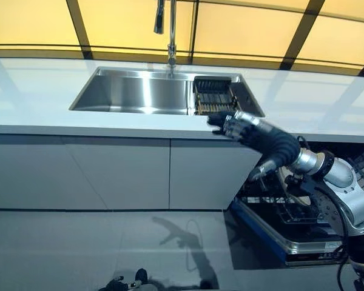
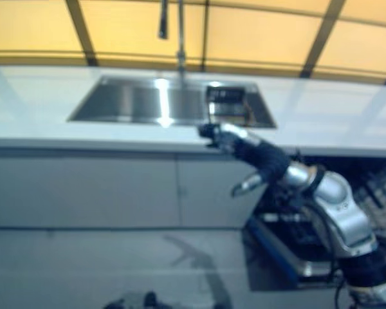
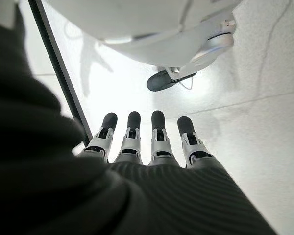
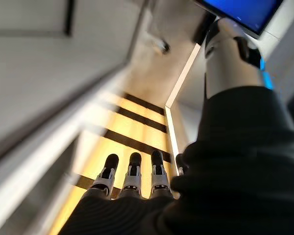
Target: Take plates into dishwasher
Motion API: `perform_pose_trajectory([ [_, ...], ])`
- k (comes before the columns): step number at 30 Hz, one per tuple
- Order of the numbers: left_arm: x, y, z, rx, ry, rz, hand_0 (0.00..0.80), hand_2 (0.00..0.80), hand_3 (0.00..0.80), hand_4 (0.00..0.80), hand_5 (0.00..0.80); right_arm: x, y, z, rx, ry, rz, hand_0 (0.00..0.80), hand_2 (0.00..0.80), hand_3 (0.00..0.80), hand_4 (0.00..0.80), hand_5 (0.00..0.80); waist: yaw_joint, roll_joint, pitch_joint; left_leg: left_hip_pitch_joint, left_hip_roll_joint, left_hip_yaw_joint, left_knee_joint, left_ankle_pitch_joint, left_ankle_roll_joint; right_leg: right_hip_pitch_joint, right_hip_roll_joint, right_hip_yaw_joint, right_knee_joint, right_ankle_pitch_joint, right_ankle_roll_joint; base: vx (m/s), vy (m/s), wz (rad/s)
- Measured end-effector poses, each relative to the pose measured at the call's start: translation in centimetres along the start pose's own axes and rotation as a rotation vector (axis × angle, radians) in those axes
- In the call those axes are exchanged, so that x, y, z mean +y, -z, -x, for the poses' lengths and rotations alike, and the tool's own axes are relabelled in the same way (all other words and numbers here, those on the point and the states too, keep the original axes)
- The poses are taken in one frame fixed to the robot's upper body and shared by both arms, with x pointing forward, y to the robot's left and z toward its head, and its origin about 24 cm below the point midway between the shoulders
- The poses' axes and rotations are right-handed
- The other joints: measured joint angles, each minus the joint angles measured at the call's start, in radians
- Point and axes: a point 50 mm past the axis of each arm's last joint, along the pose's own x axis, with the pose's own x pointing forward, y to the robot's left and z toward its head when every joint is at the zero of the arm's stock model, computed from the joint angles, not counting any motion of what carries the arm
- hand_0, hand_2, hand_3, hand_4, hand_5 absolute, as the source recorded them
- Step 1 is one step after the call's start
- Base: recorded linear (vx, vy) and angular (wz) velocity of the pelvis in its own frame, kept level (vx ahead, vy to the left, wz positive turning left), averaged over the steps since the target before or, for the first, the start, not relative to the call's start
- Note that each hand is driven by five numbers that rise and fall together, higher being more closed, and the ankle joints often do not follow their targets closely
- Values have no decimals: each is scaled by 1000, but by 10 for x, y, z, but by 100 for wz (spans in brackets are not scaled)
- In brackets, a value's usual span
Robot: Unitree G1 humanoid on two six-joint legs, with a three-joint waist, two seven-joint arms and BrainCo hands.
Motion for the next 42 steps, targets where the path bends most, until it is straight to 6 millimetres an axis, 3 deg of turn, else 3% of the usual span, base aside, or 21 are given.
perform_pose_trajectory([
  [2,3,2,0,2,-5,-2,0,0,0,0,0,-5,15,12,144,25,25,0,0,0,0,0,0,1,1,3,-5,0,1,0,0,5,-5,0,0,-3,-2,-3,-7,5],
  [4,9,3,1,-3,-16,-9,0,0,0,0,0,-12,44,40,357,106,-21,0,0,0,0,0,-6,-1,7,5,-13,5,1,-3,-8,5,-13,6,0,-5,5,12,14,-2],
  [7,13,8,2,4,-25,-12,0,0,0,0,0,-18,71,76,464,314,-112,0,0,0,0,0,-28,-1,19,15,-25,14,-9,-4,-7,7,-21,20,0,-6,17,55,36,-6],
  [11,11,11,3,4,-21,-10,0,0,0,0,0,-27,102,126,360,940,-270,0,0,0,0,0,-75,6,38,38,-31,42,-12,-14,-3,13,-29,45,-1,-9,24,49,63,-18],
  [12,8,9,3,-2,-14,-8,0,0,0,0,0,-25,112,136,310,1129,-317,0,0,0,0,0,-83,14,43,43,-30,51,-12,-18,-3,12,-29,54,-1,-9,24,77,106,-20],
  [16,4,-5,0,-36,-1,-21,0,0,0,0,0,-11,136,164,299,1527,-397,0,0,0,0,0,-111,31,55,58,-30,62,-12,-22,-4,21,-30,63,-1,-9,25,75,71,-9],
  [17,3,-14,-1,-59,6,-45,0,0,0,0,0,-4,144,179,320,1693,-424,0,0,0,0,0,-111,38,56,64,-30,67,-15,-25,-4,25,-31,66,-1,-10,25,73,40,-6],
  [21,0,-20,-2,-72,20,-77,0,0,0,0,0,10,157,210,374,2021,-458,0,0,0,0,0,-106,47,53,71,-28,73,-17,-29,-8,28,-33,71,-1,-10,25,95,38,-4],
  [24,-2,-17,-2,-52,29,-101,0,0,0,0,0,32,169,232,466,2291,-485,0,0,0,0,0,-104,51,51,71,-29,72,-17,-29,-8,27,-33,72,-1,-10,25,103,40,-1],
  [28,-5,-16,-2,-47,42,-132,0,0,0,0,0,66,186,247,638,2484,-518,0,0,0,0,0,-94,64,43,67,-31,71,-17,-30,-7,20,-36,71,-1,-11,25,69,39,0],
  [33,-11,-17,-1,-57,71,-173,0,0,0,0,0,87,192,260,778,2595,-502,0,0,0,0,0,-74,92,22,55,-38,71,-17,-32,-4,5,-44,68,-1,-14,24,96,92,-1],
  [39,-13,-18,-1,-61,95,-182,0,0,0,0,0,108,205,263,862,2597,-623,0,0,0,0,0,-59,96,17,56,-51,73,-17,-37,3,5,-58,74,-1,-12,38,111,113,-1],
  [42,-12,-24,0,-80,98,-188,0,0,0,0,0,113,213,260,895,2513,-726,0,0,0,0,0,-49,93,18,56,-64,77,-17,-40,9,1,-69,78,1,-11,47,75,179,-3],
])
